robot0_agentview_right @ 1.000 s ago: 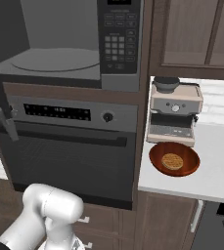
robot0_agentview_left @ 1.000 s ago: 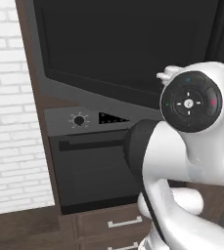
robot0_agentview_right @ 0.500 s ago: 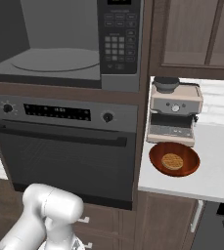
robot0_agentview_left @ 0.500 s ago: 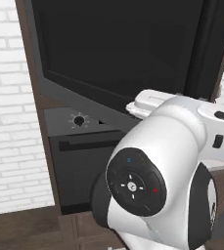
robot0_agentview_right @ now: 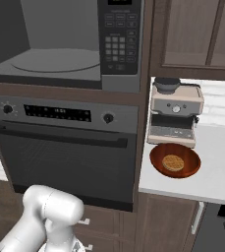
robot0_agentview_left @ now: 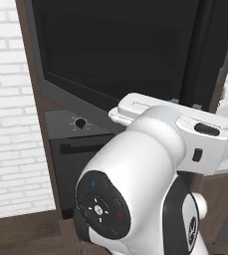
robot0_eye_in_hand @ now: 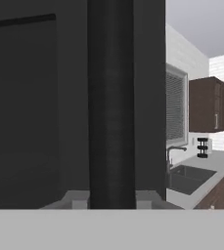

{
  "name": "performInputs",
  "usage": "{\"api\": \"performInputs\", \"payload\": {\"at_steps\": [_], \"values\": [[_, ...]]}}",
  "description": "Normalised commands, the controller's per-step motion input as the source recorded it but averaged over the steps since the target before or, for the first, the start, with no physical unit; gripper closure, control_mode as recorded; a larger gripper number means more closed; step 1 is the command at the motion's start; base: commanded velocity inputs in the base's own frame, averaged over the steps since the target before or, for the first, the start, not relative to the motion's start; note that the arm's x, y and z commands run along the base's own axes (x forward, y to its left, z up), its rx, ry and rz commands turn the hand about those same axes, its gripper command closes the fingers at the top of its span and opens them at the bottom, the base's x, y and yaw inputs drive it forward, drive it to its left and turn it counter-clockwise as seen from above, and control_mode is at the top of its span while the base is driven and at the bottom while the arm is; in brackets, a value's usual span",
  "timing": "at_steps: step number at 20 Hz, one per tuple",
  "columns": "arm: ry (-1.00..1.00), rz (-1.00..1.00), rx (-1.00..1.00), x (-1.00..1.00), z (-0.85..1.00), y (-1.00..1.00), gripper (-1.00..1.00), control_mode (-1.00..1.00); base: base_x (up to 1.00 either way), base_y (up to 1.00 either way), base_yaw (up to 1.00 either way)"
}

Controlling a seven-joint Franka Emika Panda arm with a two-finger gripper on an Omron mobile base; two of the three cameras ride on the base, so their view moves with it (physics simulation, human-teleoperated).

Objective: Open the microwave, place the bowl with waffle inside the microwave, then close the microwave door and turn it on.

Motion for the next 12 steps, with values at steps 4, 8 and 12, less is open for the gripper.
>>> {"api": "performInputs", "payload": {"at_steps": [4, 8, 12], "values": [[-0.01, 0.00, 0.00, 0.00, -0.03, 0.16, -1.00, -1.00, 0.00, 0.00, 0.00], [0.00, 0.00, 0.00, -0.09, 0.00, 0.09, -1.00, -1.00, 0.00, 0.00, 0.00], [0.00, -0.03, 0.00, -0.41, 0.00, 0.00, -1.00, -1.00, 0.00, 0.00, 0.00]]}}
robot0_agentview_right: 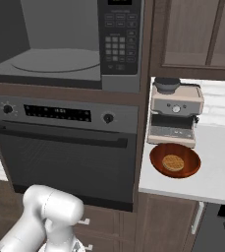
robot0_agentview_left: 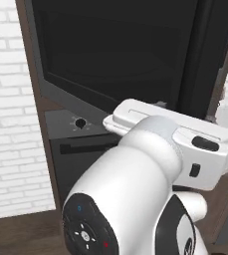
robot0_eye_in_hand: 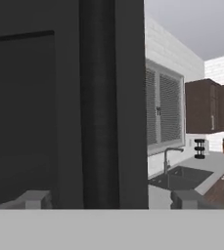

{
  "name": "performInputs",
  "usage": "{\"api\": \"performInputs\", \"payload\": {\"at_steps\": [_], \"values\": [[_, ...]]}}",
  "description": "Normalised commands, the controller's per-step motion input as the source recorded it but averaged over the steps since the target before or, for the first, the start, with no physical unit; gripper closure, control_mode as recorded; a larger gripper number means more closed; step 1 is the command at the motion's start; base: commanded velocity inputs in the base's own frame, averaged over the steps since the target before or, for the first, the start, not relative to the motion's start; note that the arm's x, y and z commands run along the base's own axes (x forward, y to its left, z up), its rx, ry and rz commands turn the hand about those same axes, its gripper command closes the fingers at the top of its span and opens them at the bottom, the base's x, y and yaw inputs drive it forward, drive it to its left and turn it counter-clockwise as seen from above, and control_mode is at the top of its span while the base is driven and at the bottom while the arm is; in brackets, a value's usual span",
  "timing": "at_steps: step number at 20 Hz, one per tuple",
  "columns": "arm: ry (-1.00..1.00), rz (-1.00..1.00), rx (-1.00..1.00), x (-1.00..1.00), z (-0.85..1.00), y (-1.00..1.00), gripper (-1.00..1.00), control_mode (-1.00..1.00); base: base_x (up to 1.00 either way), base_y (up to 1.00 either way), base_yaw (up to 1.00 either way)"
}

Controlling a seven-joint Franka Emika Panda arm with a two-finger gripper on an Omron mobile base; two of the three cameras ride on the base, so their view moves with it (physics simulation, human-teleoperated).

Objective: Open the microwave, place the bowl with waffle inside the microwave, then close the microwave door and turn it on.

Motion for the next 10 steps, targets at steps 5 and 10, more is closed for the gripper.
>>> {"api": "performInputs", "payload": {"at_steps": [5, 10], "values": [[0.00, -0.02, 0.00, -0.54, -0.01, 0.00, -1.00, -1.00, 0.00, 0.00, 0.00], [0.00, 0.06, 0.10, -0.73, 0.00, -0.10, -1.00, -1.00, 0.00, 0.00, 0.00]]}}
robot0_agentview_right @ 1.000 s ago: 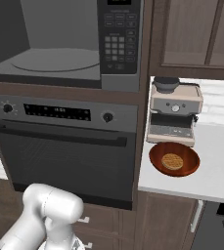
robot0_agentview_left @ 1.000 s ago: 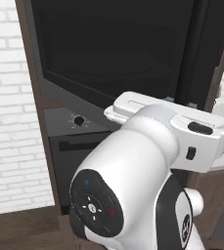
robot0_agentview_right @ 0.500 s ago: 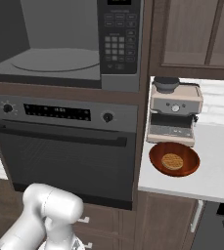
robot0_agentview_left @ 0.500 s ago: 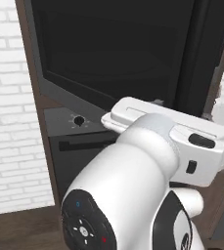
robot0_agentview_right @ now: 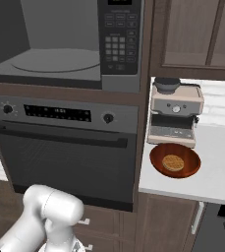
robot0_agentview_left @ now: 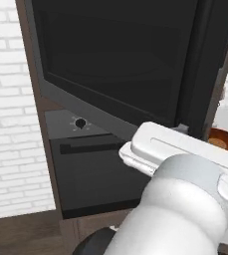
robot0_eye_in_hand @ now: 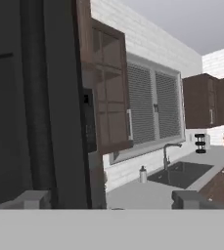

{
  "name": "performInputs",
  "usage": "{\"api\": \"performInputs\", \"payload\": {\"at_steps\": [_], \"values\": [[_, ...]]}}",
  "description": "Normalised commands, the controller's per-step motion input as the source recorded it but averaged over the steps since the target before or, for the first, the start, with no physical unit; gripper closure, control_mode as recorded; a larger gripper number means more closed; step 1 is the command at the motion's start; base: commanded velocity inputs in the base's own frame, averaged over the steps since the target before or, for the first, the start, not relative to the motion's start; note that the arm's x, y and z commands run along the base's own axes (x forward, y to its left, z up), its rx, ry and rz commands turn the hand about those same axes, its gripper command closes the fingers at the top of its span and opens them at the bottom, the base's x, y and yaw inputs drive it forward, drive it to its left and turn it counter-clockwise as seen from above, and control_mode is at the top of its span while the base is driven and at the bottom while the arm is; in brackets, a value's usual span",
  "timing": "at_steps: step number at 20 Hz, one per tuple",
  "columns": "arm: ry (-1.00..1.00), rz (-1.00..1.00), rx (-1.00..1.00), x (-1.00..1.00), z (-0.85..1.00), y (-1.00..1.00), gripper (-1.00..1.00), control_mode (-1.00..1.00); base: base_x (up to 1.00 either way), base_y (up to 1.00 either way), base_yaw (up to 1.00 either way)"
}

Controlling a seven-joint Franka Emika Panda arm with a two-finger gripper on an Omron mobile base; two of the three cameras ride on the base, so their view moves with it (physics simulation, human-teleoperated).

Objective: Open the microwave, place the bowl with waffle inside the microwave, then close the microwave door and turn it on.

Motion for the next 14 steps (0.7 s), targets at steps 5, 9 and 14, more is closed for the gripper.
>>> {"api": "performInputs", "payload": {"at_steps": [5, 9, 14], "values": [[0.00, 0.24, 0.28, -0.33, 0.00, -0.54, -1.00, -1.00, 0.00, 0.00, 0.00], [0.08, 0.34, 0.45, 0.00, -0.05, -0.95, -1.00, -1.00, 0.00, 0.00, 0.00], [0.16, 0.40, 0.54, 0.00, -0.25, -0.84, -1.00, -1.00, 0.00, 0.00, 0.00]]}}
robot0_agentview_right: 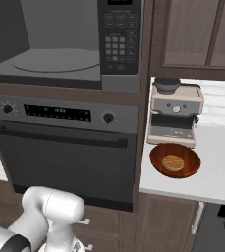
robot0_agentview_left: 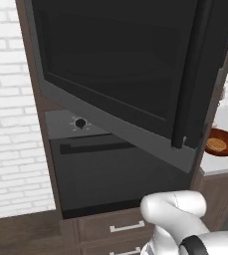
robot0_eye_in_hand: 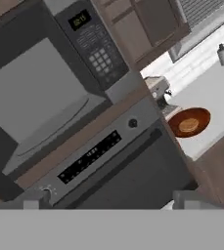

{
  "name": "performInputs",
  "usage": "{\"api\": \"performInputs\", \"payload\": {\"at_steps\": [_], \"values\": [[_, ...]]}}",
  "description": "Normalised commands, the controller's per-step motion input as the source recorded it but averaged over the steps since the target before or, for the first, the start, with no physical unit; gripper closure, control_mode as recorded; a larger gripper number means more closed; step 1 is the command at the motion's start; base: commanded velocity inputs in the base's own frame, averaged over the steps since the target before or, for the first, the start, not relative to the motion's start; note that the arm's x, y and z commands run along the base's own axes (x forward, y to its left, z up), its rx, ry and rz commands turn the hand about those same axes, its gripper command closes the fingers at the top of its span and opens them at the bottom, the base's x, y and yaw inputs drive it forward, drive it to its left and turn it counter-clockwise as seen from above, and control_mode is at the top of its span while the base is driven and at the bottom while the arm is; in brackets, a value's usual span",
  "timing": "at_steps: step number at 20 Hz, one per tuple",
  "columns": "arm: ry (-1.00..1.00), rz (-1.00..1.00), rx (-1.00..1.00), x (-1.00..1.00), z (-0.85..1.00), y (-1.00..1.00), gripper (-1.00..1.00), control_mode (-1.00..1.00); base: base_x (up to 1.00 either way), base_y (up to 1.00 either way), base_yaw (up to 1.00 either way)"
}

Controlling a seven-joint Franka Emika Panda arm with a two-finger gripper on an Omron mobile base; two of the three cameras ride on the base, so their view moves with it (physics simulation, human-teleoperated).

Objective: Open the microwave, place the bowl with waffle inside the microwave, then close the microwave door and turn it on.

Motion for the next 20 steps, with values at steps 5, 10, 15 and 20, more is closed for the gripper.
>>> {"api": "performInputs", "payload": {"at_steps": [5, 10, 15, 20], "values": [[0.16, 0.47, 0.66, 0.01, -0.36, -0.53, -1.00, -1.00, 0.00, 0.00, 0.00], [0.29, 0.54, 0.70, 0.23, -0.43, -0.14, -1.00, -1.00, 0.00, 0.00, 0.00], [0.38, 0.54, 0.66, 0.80, -0.32, 0.00, -1.00, -1.00, 0.00, 0.00, 0.00], [0.05, 0.28, 0.49, 1.00, -0.10, 0.06, -1.00, -1.00, 0.00, 0.00, 0.00]]}}
